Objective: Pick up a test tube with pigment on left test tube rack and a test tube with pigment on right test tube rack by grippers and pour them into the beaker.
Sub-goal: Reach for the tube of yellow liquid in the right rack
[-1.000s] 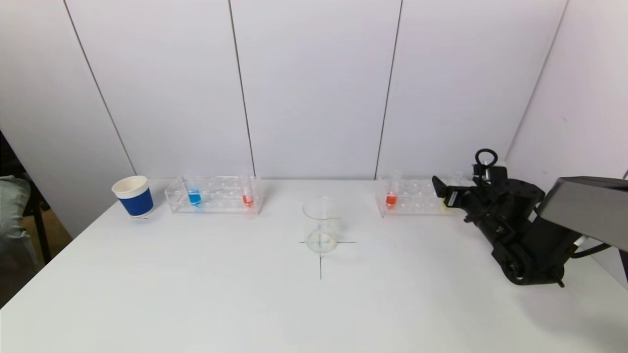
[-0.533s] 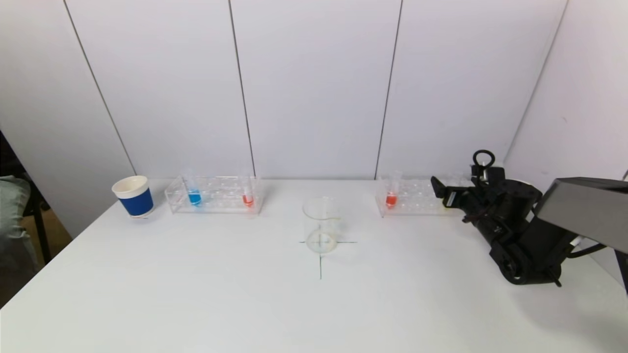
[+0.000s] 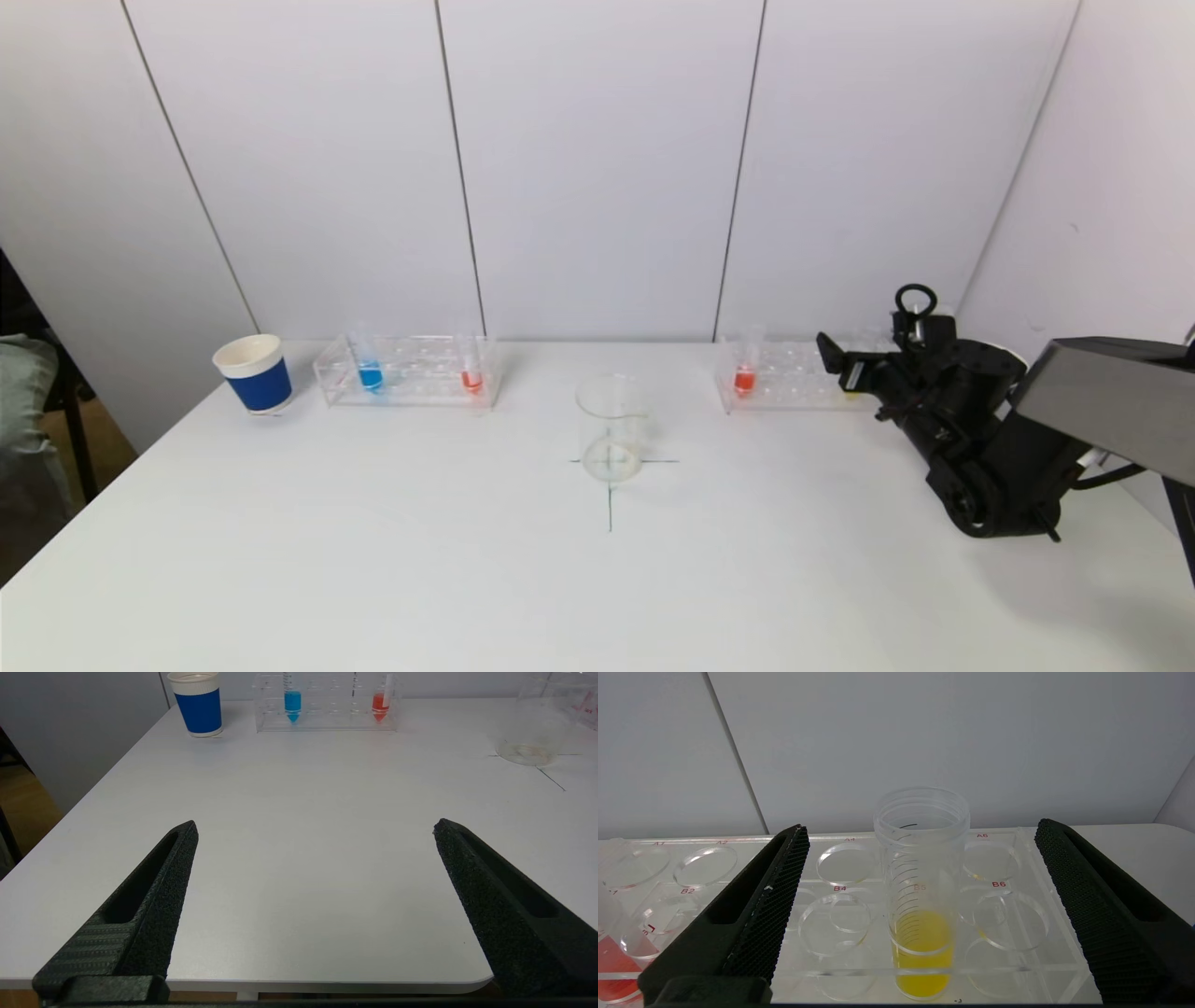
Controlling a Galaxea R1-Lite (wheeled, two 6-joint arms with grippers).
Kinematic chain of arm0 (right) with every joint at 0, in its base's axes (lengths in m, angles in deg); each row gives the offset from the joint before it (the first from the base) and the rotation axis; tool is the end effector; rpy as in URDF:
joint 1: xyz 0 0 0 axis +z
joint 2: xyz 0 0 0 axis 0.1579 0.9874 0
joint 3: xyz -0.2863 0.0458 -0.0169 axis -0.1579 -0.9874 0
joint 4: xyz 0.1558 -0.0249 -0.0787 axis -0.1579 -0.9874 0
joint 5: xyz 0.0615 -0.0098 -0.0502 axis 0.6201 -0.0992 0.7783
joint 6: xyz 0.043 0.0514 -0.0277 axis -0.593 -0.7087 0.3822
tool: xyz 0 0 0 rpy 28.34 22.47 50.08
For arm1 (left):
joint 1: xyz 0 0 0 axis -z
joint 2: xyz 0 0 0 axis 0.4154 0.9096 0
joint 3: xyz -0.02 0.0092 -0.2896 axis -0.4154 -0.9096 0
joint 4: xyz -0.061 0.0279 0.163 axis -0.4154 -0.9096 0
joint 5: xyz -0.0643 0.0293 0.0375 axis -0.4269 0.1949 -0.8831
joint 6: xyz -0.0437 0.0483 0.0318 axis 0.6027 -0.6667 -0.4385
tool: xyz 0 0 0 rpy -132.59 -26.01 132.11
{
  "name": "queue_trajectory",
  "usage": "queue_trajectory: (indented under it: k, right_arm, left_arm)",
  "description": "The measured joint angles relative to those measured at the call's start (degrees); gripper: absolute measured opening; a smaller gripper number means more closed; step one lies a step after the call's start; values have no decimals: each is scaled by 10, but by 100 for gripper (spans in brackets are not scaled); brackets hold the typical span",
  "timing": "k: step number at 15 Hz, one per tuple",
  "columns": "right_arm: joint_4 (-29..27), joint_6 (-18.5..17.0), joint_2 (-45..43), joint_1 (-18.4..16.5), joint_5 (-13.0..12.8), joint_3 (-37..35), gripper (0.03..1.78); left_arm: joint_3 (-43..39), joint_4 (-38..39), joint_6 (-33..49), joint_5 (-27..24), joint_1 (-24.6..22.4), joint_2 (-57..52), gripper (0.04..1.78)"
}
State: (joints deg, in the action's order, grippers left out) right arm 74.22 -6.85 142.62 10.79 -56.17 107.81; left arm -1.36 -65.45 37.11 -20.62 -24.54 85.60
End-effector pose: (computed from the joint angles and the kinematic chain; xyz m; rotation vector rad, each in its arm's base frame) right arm 0.4570 0.0090 0.0362 0.0451 -0.0096 -0.0339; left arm 0.0213 0.0003 0.0743 -0.0073 0.0070 0.0041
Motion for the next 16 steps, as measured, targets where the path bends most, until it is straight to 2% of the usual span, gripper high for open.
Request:
queue_trajectory:
  k: [16]
  right_arm:
    - [0, 4, 6, 5, 0, 6, 176]
  left_arm:
    - [0, 0, 0, 0, 0, 0, 176]
